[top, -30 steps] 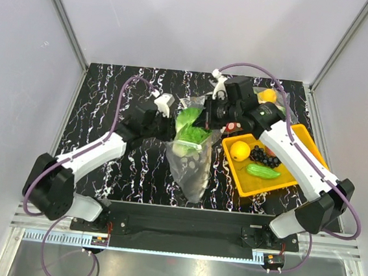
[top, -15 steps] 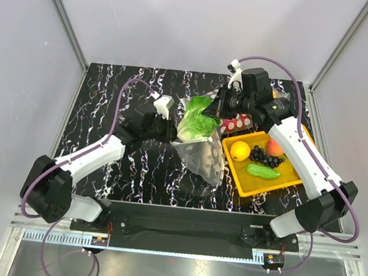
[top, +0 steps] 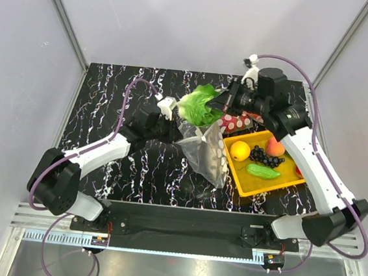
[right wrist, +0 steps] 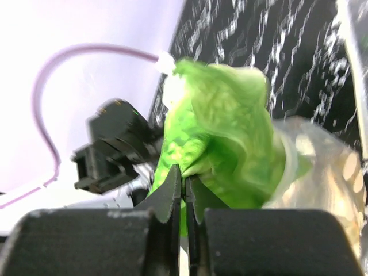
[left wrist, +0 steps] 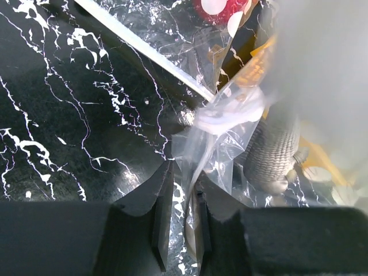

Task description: Open the zip-top bag and remove the fake food

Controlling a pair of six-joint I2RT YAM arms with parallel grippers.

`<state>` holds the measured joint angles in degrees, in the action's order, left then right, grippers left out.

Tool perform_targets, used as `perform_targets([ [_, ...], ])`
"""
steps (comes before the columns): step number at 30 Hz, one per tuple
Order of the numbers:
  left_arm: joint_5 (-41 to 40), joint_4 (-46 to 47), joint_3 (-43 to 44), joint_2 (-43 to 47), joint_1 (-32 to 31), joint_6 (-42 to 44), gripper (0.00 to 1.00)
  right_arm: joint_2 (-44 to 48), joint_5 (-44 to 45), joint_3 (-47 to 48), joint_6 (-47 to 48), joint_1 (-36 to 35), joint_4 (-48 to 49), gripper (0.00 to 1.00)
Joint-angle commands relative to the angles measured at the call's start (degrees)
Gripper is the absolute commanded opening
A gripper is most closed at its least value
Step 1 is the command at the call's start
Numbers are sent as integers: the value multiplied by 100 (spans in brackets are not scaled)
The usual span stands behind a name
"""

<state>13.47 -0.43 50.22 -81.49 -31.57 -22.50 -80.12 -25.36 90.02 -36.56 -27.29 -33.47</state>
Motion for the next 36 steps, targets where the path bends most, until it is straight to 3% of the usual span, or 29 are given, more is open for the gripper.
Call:
perform_targets([
  [1, -99, 25, -117, 46, -7, -17, 22, 602, 522, -107, -317, 145, 1062, 0],
  [9, -152, 122, -293, 291, -16, -123, 20, 1244, 1655, -503, -194, 162, 1361, 0],
  [13, -257, -141, -223, 511, -16, -105, 20, 1315, 2140, -222, 332, 302, 932, 0],
  [22, -574, -862, 14, 1443, -7, -96, 18, 1613, 2343, -818, 1237, 1857, 131, 0],
  [29, -671, -1135, -12, 1952, -7, -132, 13, 1894, 3178, -1336, 1880, 2526, -694, 0],
  [36, -531, -995, -153, 1980, -7, -211, 13, 2167, 3653, -2040, 2021, 2992, -819, 0],
])
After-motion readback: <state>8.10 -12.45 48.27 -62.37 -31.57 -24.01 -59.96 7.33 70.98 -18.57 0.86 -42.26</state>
